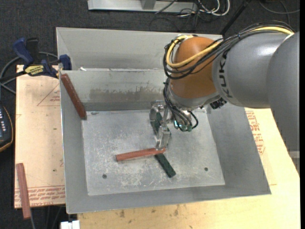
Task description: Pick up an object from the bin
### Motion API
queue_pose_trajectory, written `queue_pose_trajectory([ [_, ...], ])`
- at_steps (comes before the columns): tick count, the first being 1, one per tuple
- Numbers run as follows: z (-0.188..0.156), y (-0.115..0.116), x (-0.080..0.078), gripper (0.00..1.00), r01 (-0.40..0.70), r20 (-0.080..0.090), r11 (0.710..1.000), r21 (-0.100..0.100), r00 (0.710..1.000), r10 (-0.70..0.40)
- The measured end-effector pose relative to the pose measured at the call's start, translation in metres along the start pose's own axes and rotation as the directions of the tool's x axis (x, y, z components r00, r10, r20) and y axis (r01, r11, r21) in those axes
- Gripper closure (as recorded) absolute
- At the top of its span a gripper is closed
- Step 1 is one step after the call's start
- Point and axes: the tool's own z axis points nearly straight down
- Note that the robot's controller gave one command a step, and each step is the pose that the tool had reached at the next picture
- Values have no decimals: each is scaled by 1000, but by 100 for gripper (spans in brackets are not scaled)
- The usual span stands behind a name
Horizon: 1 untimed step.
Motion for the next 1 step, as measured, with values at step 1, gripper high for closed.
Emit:
queue_pose_trajectory([
  [1, 72, -7, 85, 0, -135, -4, 991, 1, 991, 135],
])
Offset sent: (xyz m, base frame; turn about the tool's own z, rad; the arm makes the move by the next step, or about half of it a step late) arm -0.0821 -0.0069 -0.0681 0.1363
